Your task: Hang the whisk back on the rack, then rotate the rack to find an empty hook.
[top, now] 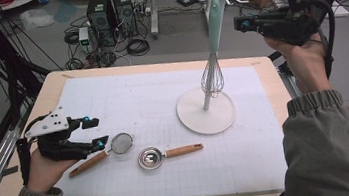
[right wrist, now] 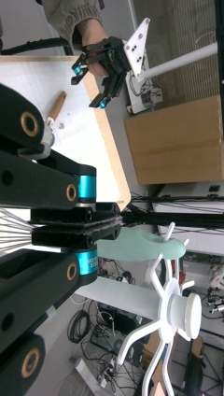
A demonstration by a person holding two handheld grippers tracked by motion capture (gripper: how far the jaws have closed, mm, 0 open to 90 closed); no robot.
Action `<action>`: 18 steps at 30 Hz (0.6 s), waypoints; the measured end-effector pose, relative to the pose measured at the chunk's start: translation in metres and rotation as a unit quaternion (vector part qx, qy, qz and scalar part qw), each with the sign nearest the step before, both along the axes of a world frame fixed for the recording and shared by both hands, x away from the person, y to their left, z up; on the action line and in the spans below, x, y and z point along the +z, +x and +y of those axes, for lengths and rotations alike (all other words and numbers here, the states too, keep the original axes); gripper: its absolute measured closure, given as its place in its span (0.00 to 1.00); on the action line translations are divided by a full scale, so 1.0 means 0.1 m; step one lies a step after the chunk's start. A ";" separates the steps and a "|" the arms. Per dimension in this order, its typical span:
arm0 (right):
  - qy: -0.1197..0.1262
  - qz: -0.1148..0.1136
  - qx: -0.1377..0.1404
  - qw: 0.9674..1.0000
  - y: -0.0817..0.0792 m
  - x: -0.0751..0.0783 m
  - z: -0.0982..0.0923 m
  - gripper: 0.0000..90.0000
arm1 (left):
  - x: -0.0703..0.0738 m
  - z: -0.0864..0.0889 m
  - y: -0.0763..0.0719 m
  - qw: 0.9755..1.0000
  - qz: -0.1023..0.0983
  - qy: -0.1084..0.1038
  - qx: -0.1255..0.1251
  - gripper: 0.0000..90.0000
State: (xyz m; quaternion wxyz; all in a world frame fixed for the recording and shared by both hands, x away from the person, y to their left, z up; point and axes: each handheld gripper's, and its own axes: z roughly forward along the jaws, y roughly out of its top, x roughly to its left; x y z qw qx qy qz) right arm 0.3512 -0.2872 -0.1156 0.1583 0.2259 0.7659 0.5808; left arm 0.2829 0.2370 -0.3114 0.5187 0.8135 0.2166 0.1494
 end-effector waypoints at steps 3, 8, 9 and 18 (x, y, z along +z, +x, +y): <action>0.001 0.001 0.003 1.000 0.01 0.00 0.00 0.99 | 0.00 -0.01 -0.01 1.000 0.000 0.000 0.001 0.39; 0.001 0.001 0.004 1.000 0.03 0.02 -0.01 1.00 | 0.00 -0.02 0.00 1.000 -0.001 0.000 -0.001 0.39; 0.003 -0.002 0.004 1.000 0.04 0.03 -0.02 1.00 | 0.00 -0.02 0.00 1.000 -0.001 0.002 -0.002 0.39; 0.014 0.000 -0.011 1.000 0.10 0.09 -0.12 1.00 | 0.01 -0.03 -0.01 1.000 -0.002 0.001 -0.004 0.39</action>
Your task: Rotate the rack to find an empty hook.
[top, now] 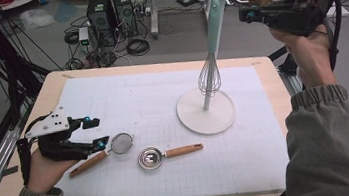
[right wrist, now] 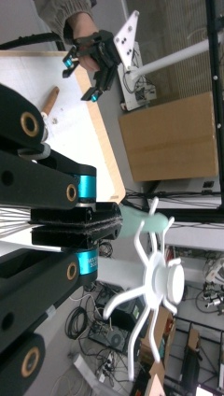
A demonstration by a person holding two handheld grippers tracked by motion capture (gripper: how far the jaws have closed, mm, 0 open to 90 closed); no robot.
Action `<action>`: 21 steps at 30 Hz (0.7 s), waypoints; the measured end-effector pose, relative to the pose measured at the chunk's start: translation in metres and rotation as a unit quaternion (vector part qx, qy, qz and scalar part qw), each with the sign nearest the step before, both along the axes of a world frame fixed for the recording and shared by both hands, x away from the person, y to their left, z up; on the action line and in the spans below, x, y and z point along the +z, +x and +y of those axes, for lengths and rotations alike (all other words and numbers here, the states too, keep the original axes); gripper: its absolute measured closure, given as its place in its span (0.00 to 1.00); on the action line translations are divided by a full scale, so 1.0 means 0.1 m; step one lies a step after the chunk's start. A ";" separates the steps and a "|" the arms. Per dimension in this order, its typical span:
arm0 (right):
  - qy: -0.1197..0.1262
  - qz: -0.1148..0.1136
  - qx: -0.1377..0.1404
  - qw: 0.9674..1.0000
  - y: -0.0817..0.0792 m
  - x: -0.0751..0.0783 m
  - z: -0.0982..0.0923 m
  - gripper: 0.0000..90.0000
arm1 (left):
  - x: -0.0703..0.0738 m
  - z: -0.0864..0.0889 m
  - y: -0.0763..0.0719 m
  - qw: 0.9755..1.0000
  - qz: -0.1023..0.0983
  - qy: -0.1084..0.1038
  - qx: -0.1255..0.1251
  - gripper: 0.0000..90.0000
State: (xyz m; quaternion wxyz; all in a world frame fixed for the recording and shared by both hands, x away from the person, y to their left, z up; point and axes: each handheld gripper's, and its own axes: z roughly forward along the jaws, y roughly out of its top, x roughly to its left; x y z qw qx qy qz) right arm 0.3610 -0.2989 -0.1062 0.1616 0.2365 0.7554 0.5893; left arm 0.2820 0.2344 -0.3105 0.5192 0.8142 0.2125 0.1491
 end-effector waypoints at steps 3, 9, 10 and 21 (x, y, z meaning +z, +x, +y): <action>0.010 -0.002 -0.004 1.000 0.02 0.02 -0.03 1.00 | -0.01 0.00 0.00 1.000 0.002 0.000 0.000 0.39; 0.012 -0.001 -0.009 1.000 0.07 0.07 0.01 1.00 | -0.01 -0.02 0.00 1.000 0.001 0.002 -0.001 0.39; 0.012 -0.001 -0.009 1.000 0.08 0.07 0.03 1.00 | -0.01 -0.02 0.00 1.000 0.001 0.002 -0.001 0.39; 0.004 -0.002 -0.008 1.000 0.11 0.07 0.21 1.00 | 0.02 0.00 -0.02 1.000 -0.002 0.003 0.000 0.39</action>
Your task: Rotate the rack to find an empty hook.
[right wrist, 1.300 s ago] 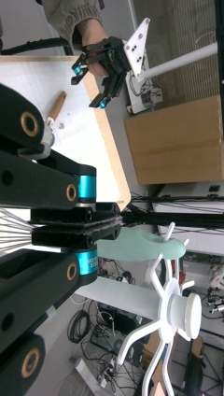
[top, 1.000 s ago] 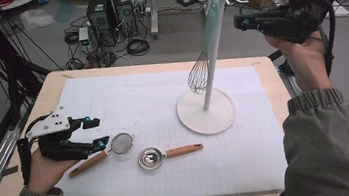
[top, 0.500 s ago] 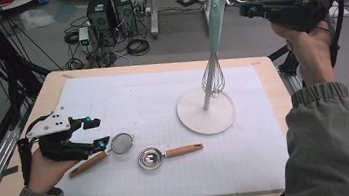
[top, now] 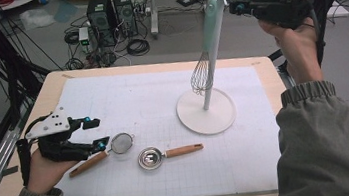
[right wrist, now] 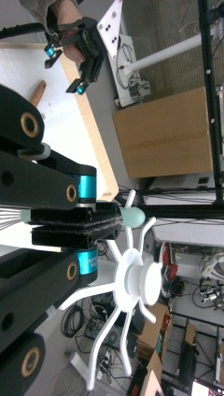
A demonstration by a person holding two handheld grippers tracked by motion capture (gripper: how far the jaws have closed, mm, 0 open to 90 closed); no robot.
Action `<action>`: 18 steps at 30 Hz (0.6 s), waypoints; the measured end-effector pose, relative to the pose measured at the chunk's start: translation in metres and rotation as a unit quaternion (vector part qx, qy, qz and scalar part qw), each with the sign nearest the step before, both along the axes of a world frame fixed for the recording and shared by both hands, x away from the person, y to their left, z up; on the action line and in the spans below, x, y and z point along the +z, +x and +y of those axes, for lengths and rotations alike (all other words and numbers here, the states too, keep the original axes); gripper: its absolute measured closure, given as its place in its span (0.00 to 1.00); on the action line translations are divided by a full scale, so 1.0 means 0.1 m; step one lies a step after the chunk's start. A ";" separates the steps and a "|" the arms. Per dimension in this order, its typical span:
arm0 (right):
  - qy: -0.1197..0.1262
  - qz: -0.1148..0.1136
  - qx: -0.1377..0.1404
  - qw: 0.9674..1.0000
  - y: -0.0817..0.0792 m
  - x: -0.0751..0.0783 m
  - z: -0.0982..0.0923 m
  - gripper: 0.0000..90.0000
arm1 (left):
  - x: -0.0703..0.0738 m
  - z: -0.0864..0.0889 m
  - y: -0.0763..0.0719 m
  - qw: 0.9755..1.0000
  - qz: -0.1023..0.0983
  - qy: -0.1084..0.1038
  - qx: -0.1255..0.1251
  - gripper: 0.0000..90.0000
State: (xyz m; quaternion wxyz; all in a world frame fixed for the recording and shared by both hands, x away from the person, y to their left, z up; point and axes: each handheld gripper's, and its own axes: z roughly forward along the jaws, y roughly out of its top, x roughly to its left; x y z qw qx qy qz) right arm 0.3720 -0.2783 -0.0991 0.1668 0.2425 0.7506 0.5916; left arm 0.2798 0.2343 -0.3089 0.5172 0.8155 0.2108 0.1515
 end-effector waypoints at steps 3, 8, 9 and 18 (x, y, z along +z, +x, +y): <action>-0.006 0.000 -0.006 1.000 -0.01 0.00 0.04 1.00 | 0.00 0.00 0.00 1.000 0.000 -0.001 0.001 0.39; -0.011 -0.003 -0.005 1.000 -0.04 0.02 0.13 1.00 | 0.01 0.00 -0.01 1.000 -0.002 0.000 0.000 0.39; -0.012 -0.003 -0.002 1.000 -0.04 0.03 0.16 1.00 | 0.01 0.00 -0.01 1.000 -0.002 0.000 0.000 0.39; -0.020 -0.012 -0.003 1.000 -0.11 0.06 0.13 1.00 | 0.00 0.01 -0.01 1.000 0.000 0.000 0.001 0.39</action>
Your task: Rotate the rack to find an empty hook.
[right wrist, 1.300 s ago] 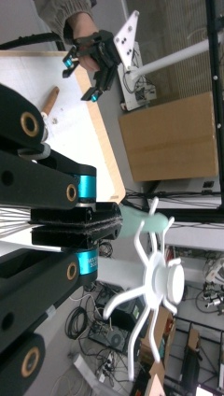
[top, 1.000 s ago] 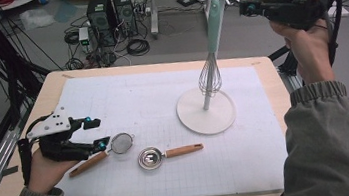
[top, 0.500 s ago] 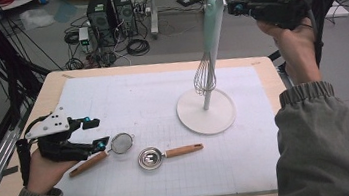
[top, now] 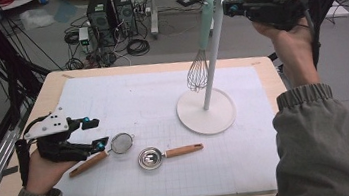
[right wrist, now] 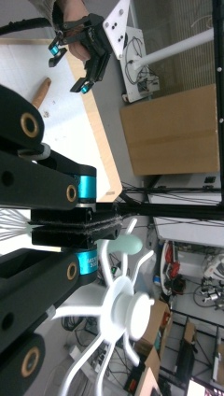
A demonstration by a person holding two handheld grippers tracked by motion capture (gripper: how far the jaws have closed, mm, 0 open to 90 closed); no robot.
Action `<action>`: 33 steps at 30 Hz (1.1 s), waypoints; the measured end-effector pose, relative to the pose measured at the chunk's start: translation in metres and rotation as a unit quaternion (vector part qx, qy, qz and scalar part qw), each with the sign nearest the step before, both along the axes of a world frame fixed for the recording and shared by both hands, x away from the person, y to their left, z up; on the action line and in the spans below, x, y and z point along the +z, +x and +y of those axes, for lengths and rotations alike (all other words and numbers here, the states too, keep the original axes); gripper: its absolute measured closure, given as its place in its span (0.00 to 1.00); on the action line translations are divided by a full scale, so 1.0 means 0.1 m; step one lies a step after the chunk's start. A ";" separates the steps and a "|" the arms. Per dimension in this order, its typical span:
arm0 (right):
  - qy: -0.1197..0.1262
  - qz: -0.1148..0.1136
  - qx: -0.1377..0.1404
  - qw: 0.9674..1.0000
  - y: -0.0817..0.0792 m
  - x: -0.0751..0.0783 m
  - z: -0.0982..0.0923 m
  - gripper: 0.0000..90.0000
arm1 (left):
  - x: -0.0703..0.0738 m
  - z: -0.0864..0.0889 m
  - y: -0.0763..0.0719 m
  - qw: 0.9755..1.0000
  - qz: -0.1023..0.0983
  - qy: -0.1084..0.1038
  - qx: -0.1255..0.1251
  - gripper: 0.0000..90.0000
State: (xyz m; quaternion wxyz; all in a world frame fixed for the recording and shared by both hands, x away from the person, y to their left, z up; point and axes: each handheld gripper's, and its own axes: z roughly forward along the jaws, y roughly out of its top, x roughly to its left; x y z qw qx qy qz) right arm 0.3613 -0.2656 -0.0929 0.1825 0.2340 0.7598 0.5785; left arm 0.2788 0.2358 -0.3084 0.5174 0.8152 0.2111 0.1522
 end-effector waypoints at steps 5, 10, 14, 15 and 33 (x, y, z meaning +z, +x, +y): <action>0.004 -0.004 -0.010 1.000 -0.05 -0.02 -0.17 1.00 | 0.00 -0.01 0.00 1.000 -0.001 0.001 -0.001 0.39; 0.007 -0.003 -0.018 1.000 -0.05 -0.06 -0.30 1.00 | 0.00 -0.01 0.00 1.000 0.000 0.001 -0.001 0.39; 0.008 -0.005 -0.025 1.000 -0.03 -0.09 -0.37 1.00 | 0.00 -0.01 -0.01 1.000 -0.002 0.002 -0.001 0.39; 0.011 -0.006 -0.026 1.000 -0.02 -0.09 -0.39 1.00 | 0.00 -0.01 -0.01 1.000 -0.001 0.002 -0.002 0.39; 0.008 -0.004 -0.031 0.999 0.16 -0.17 -0.34 1.00 | 0.00 -0.01 -0.01 1.000 -0.001 0.000 -0.003 0.39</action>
